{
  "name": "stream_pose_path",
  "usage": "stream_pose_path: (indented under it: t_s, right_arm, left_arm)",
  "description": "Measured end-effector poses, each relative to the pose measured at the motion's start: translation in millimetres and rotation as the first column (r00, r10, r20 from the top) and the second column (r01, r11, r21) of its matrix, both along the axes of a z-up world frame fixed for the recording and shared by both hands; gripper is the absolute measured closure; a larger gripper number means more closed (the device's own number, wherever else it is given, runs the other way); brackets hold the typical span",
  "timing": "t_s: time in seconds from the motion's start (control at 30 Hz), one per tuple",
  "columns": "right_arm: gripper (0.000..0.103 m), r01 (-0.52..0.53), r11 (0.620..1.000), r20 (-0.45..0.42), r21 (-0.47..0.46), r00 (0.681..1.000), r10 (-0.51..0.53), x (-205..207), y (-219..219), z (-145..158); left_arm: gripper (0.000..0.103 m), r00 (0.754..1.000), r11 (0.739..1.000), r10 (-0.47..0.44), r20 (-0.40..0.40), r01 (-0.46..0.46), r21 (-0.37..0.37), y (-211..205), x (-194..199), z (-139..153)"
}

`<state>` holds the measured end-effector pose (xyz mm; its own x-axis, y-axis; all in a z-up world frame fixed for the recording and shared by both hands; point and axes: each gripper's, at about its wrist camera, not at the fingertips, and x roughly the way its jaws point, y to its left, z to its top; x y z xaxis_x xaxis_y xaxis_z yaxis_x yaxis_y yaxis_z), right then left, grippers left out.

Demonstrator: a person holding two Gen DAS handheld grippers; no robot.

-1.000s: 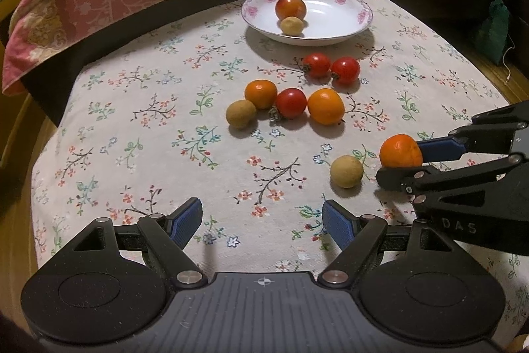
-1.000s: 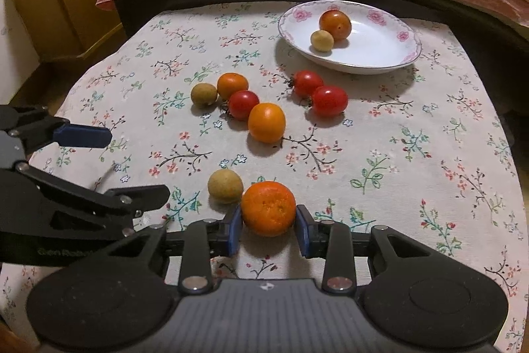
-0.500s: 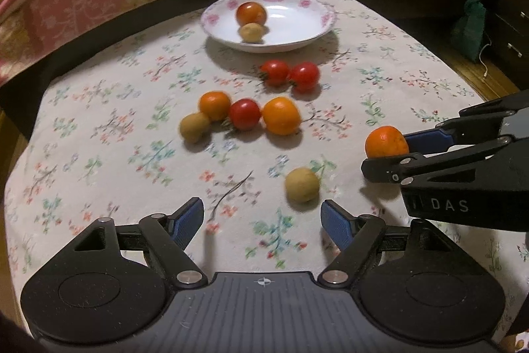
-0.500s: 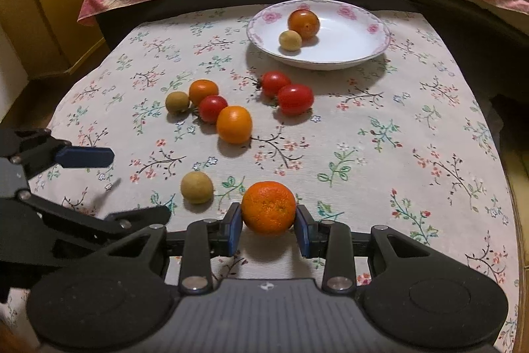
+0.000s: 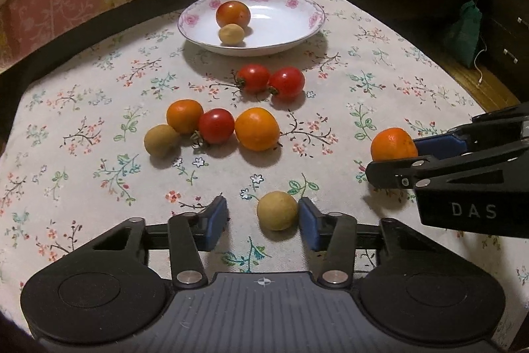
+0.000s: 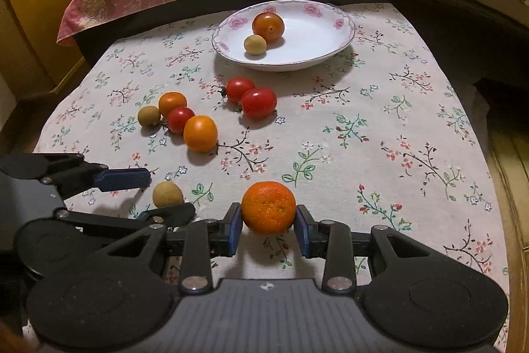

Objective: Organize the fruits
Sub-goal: 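Close left tool on the brown fruit while right tool holds the tangerine, then carry both fruits to the plate and open left tool to drop the brown fruit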

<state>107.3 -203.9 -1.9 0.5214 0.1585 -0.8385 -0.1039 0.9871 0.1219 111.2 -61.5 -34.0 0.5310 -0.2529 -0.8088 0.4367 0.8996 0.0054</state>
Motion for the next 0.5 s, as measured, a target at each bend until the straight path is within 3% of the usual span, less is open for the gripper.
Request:
stream_pose_path:
  t_s: [0.2, 0.5]
  right_arm:
    - [0.069, -0.005, 1.000, -0.002, 0.001, 1.000, 0.005, 2.2, 3.7, 0.2]
    - [0.069, -0.010, 1.000, -0.002, -0.005, 1.000, 0.010, 3.7, 8.3, 0.0]
  left_arm:
    - [0.068, 1.000, 0.999, -0.016, -0.024, 0.016, -0.036, 4.7, 0.0, 2.9]
    - [0.069, 0.999, 0.999, -0.026, -0.024, 0.025, -0.039, 8.9, -4.0, 4.7]
